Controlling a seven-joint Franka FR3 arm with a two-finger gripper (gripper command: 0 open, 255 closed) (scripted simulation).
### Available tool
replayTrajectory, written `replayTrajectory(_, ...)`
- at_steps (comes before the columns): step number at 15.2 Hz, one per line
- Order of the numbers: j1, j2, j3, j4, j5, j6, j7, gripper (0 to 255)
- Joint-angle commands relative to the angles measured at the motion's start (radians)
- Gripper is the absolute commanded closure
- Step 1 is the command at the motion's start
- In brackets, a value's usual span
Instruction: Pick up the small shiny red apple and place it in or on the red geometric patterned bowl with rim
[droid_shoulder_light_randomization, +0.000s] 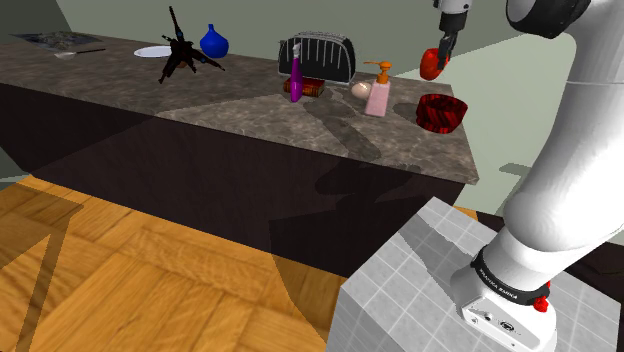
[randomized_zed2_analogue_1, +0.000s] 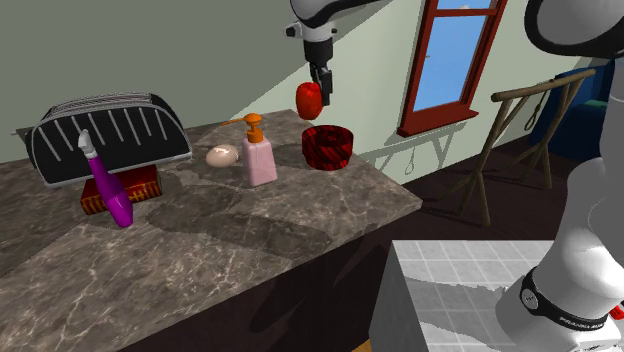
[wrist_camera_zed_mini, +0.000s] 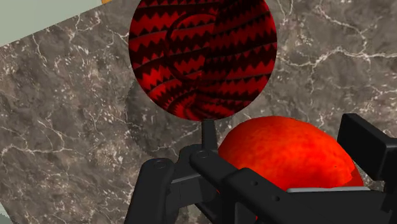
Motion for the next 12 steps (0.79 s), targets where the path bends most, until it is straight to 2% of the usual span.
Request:
replayTrajectory(1,-0.037,0.014,-0.013,0.013,0.012,0.006,-0.051,255)
replayTrajectory(6,-0.135,0.074,-0.036,0.097,0.054,-0.008,-0.166,255)
replayTrajectory(12,-0.137,0.077,-0.035,0.032,0.055,0.058,-0.169,255)
